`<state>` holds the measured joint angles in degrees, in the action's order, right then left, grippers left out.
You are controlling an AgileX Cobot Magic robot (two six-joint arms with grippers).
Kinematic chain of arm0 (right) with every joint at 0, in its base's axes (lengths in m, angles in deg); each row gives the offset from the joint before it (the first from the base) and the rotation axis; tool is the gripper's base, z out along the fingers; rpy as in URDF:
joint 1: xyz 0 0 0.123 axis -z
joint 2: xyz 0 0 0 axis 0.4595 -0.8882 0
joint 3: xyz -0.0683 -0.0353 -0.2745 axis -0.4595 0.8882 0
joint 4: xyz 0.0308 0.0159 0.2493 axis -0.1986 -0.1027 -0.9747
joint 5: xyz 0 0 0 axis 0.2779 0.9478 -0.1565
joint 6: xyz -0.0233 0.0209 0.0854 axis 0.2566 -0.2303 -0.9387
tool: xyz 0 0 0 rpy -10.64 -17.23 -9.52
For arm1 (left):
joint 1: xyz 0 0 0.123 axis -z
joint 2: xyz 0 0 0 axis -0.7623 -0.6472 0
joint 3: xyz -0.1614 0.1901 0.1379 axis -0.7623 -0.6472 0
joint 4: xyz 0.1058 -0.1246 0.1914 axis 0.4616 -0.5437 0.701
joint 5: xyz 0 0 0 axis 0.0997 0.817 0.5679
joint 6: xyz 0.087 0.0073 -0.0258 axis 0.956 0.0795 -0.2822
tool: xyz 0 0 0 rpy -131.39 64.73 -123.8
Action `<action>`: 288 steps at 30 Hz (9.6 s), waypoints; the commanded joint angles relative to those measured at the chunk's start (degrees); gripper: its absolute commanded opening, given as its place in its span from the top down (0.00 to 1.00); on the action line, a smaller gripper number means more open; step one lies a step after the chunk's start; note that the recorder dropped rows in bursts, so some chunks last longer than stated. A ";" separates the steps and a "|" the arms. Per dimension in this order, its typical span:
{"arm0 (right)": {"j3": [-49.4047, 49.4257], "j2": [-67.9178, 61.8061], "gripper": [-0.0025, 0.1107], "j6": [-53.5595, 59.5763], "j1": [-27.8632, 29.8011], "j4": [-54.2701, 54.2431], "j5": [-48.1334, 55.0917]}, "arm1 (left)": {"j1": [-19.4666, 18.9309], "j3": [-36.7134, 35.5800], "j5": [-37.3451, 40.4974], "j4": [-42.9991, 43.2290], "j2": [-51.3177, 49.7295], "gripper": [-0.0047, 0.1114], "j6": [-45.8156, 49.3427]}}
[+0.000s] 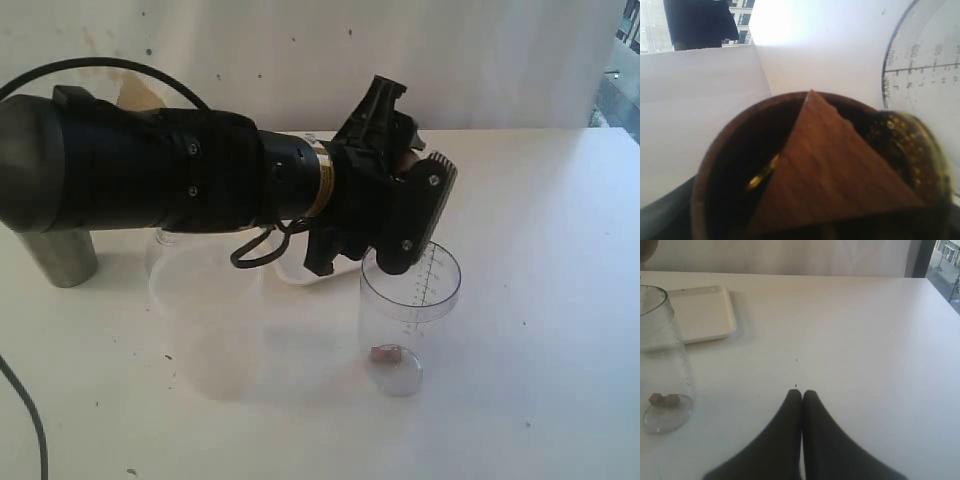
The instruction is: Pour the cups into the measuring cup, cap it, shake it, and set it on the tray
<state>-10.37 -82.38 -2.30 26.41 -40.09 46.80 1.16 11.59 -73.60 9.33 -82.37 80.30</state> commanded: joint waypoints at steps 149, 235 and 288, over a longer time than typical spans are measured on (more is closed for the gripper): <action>0.31 0.24 0.98 -1.60 0.28 0.17 -0.08 | 18.92 1.75 37.31 36.87 -3.16 0.96 -5.21; 0.31 0.24 0.98 -1.60 0.28 0.17 -0.08 | -75.54 -32.12 -56.19 -10.12 -19.06 0.96 -50.49; 0.31 0.24 0.98 -1.80 0.28 0.17 -0.08 | -75.85 -32.22 -51.97 -35.36 1.25 0.06 -57.84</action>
<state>-10.37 -82.38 -3.74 26.41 -40.09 46.80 -74.66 -20.39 -118.65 -27.01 -82.70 23.41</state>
